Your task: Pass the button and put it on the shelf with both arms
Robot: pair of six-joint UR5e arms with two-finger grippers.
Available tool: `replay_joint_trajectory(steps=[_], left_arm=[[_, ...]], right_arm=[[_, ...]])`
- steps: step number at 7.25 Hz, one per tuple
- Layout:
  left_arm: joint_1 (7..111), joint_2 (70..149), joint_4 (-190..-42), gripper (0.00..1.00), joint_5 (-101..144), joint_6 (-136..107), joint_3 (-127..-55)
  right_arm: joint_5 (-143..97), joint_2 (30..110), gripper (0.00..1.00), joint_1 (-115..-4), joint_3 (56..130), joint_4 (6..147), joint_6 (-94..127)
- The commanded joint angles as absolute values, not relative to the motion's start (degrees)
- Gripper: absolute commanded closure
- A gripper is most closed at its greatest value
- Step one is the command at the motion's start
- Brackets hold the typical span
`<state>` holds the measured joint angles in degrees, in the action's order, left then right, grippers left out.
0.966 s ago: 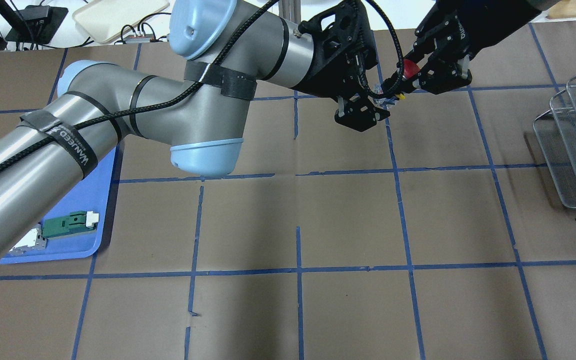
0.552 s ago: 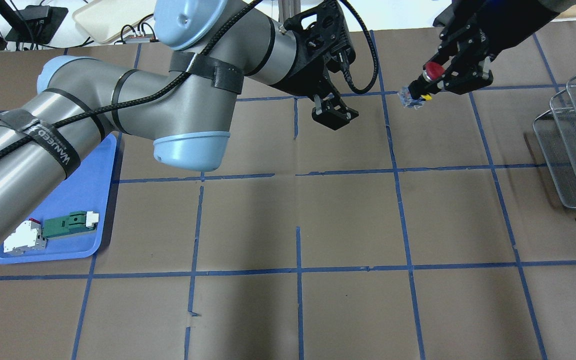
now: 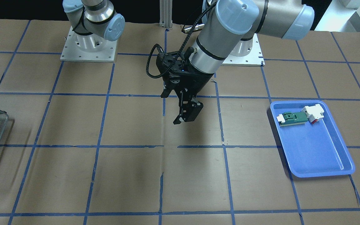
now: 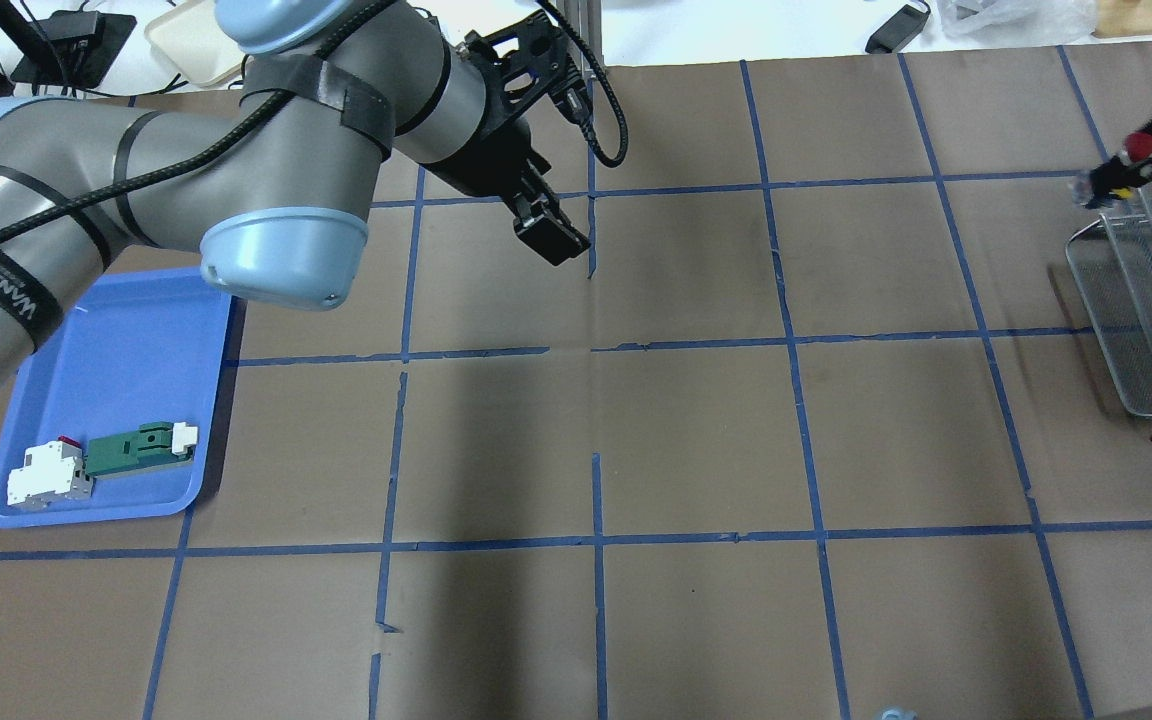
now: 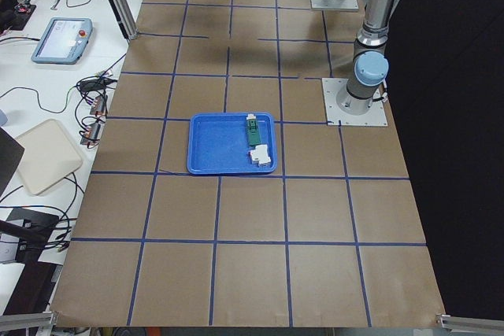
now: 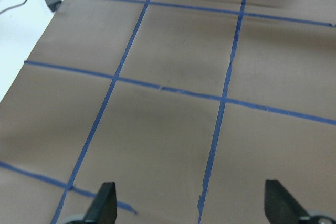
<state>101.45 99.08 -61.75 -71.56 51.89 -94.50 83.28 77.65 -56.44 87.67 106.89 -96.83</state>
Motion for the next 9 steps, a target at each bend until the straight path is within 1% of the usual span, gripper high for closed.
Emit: replay_joint_trajectory(steps=[1,2,3,4,5,6,7,9], left_arm=[[96.01,95.73,-69.31,0.00,-76.99,50.71,-94.04],[93.19,92.93,-73.61,0.00,-77.86,50.63,-94.22],[90.29,90.38,-78.61,0.00,-81.18,50.45,-93.87],[88.09,88.35,-80.31,0.00,-83.91,48.53,-94.30],[87.11,87.03,-80.33,0.00,-84.54,42.60,-94.74],[86.84,86.75,-79.72,0.00,-84.46,30.45,-94.83],[87.01,86.84,-79.54,0.00,-84.46,21.62,-94.83],[87.01,86.92,-80.85,0.00,-84.64,6.83,-94.14]], right_arm=[[91.55,73.32,1.00,-50.29,87.36,115.47,-100.62],[91.58,73.13,1.00,-47.84,87.54,114.97,-100.72],[91.76,72.69,1.00,-47.64,88.06,114.53,-100.55],[91.76,73.21,1.00,-47.64,88.07,114.35,-100.55],[91.58,73.30,0.93,-47.72,88.07,114.08,-100.63],[91.50,73.30,0.32,-47.72,88.07,112.25,-100.11],[91.58,73.30,0.00,-47.64,88.07,112.06,-99.85],[91.67,75.22,0.00,-48.25,88.07,111.80,-97.32]])
